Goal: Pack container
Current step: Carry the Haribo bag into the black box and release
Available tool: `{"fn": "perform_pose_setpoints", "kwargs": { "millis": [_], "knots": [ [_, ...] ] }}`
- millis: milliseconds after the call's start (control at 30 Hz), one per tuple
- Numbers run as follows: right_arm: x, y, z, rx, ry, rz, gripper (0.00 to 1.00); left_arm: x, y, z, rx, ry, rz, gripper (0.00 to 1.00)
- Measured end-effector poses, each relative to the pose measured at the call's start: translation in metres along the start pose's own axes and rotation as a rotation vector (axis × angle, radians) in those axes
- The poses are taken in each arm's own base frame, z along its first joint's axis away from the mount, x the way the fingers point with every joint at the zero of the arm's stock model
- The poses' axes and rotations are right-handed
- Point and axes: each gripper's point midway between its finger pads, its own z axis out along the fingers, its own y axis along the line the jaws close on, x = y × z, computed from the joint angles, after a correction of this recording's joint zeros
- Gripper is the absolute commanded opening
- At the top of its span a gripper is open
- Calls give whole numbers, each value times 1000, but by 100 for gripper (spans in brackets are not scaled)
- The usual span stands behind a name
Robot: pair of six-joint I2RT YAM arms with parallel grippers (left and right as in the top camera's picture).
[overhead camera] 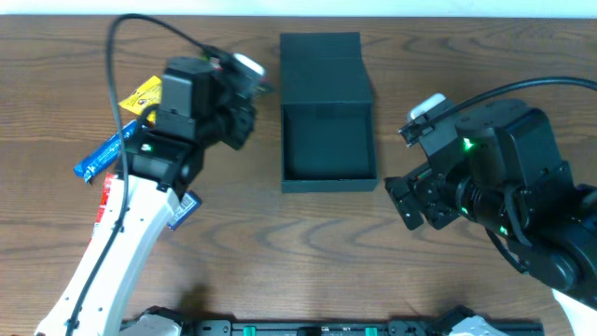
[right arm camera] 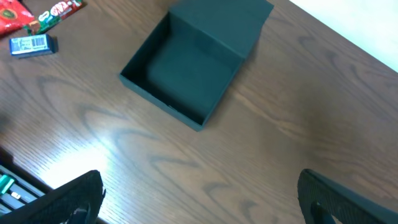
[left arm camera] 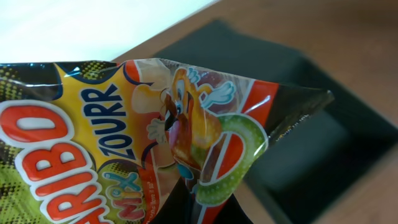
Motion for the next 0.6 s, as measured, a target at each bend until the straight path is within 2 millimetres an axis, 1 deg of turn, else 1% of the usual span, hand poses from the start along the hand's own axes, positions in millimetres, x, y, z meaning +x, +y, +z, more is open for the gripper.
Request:
{"fn": "perform_pose_setpoints", "kwargs": {
  "millis": [133,233,333,467,533,600],
  "knots": [
    [1,0,-3,1,-8,1,99,-5,-44,11,170,-31,213,6],
    [3,-1,-13,3,-38,4,99,0,-67,25,268,-32,333,6],
    [8,-3,-31,7,-90,10,99,11,-80,42,330,-11,404,6],
    [16,-5,-54,12,-159,17,99,29,-91,67,390,27,470,6],
    [21,-5,-62,13,-176,19,99,37,-95,78,412,44,501,6],
    [25,-5,-66,13,-180,19,99,46,-100,89,438,56,558,6]
  ]
}}
